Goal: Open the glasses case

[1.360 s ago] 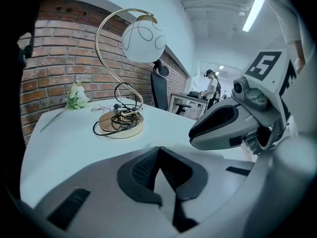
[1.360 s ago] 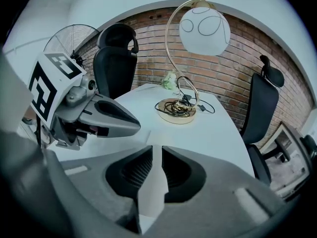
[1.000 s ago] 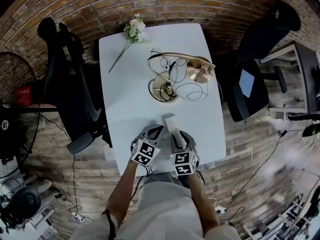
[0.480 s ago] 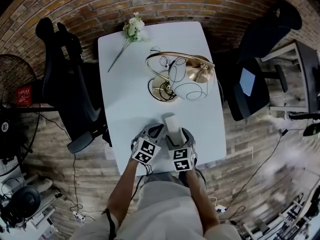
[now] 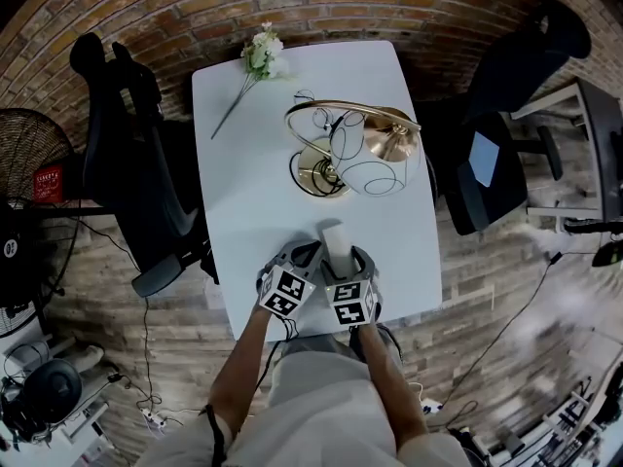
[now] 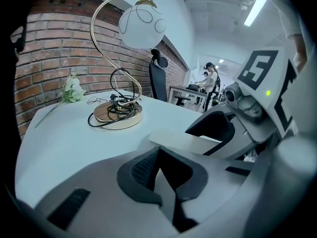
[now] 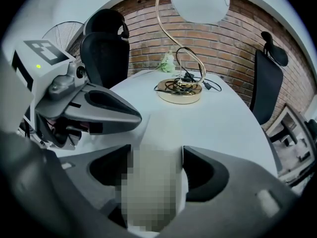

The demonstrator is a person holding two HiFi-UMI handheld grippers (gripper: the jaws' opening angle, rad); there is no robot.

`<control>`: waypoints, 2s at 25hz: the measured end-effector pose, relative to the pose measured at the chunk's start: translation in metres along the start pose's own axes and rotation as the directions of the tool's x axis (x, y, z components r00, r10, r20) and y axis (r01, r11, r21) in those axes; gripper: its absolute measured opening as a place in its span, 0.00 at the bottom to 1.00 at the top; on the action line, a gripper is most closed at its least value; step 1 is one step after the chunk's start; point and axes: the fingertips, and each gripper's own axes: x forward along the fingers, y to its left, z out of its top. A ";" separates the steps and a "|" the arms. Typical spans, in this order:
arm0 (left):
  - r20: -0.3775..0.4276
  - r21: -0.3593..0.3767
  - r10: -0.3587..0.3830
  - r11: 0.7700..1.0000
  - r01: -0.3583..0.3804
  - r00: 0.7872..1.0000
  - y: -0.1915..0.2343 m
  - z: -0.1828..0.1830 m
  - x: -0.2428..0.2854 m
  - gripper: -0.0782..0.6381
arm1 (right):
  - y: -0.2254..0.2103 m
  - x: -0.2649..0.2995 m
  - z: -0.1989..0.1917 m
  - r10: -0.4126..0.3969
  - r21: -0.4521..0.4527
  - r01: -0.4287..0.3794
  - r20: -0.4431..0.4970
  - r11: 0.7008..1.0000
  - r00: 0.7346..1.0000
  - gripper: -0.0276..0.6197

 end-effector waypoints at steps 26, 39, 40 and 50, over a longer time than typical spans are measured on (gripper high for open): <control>-0.035 0.017 -0.013 1.000 0.014 0.999 -0.005 -0.001 0.010 0.11 | 0.002 -0.013 0.008 0.052 -0.012 -0.051 0.056 0.999 0.997 0.54; -0.032 0.014 -0.012 1.000 0.013 0.999 -0.005 -0.002 0.011 0.11 | -0.001 -0.020 0.006 0.051 0.012 -0.052 0.075 0.999 0.996 0.51; -0.032 0.013 -0.012 1.000 0.013 0.999 -0.005 -0.002 0.011 0.11 | 0.000 -0.021 0.006 0.051 0.010 -0.052 0.078 0.999 0.996 0.51; -0.034 0.015 -0.011 1.000 0.012 0.999 -0.003 -0.002 0.010 0.11 | -0.003 -0.030 0.010 0.043 0.031 -0.046 0.091 0.998 0.995 0.46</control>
